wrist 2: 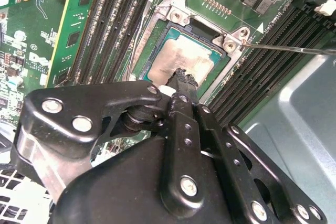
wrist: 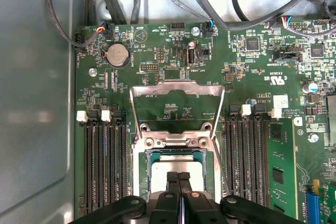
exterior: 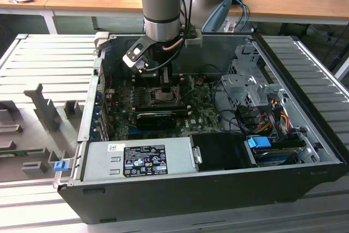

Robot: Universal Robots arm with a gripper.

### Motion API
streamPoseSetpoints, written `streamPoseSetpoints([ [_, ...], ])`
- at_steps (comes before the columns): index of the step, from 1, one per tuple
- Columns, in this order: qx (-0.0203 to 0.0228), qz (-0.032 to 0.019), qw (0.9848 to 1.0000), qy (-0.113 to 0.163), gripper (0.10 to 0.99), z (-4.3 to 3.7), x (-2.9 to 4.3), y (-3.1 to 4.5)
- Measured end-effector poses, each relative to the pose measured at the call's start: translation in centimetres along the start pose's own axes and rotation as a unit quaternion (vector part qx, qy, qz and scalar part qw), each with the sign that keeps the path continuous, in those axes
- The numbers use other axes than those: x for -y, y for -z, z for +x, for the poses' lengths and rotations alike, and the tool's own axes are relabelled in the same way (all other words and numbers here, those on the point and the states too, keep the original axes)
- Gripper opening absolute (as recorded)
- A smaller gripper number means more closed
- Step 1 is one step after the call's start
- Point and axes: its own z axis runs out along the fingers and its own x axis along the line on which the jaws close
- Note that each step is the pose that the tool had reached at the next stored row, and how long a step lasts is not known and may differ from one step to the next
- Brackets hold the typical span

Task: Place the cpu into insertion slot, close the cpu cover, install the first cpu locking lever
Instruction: 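Place the cpu into insertion slot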

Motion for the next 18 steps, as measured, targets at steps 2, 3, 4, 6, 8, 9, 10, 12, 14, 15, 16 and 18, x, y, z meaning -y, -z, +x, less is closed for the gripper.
streamPoseSetpoints([
  [2, 0.0000, 0.0000, 1.0000, 0.000, 0.106, 0.00, 0.00, 0.01],
  [3, 0.0000, 0.0000, 1.0000, 0.000, 0.106, 0.00, 0.00, 0.02],
  [4, 0.0000, 0.0000, 1.0000, 0.000, 0.106, 0.00, 0.00, 0.04],
  [6, 0.0000, 0.0000, 1.0000, 0.000, 0.106, 0.00, 0.00, 0.05],
  [8, 0.0001, 0.0001, 1.0000, 0.000, 0.106, 0.00, -0.01, 0.10],
  [9, 0.0002, 0.0001, 1.0000, 0.000, 0.106, 0.00, -0.01, 0.13],
  [10, 0.0001, 0.0000, 1.0000, 0.000, 0.106, 0.00, -0.02, 0.20],
  [12, 0.0003, 0.0000, 1.0000, 0.000, 0.106, 0.01, -0.04, 0.37],
  [14, 0.0008, 0.0000, 1.0000, 0.000, 0.106, 0.02, -0.07, 0.77],
  [15, 0.0009, 0.0000, 1.0000, 0.000, 0.106, 0.03, -0.10, 1.17],
  [16, 0.0010, 0.0000, 1.0000, 0.000, 0.106, 0.04, -0.14, 1.54],
  [18, 0.0010, 0.0000, 1.0000, 0.000, 0.106, 0.05, -0.17, 1.95],
])
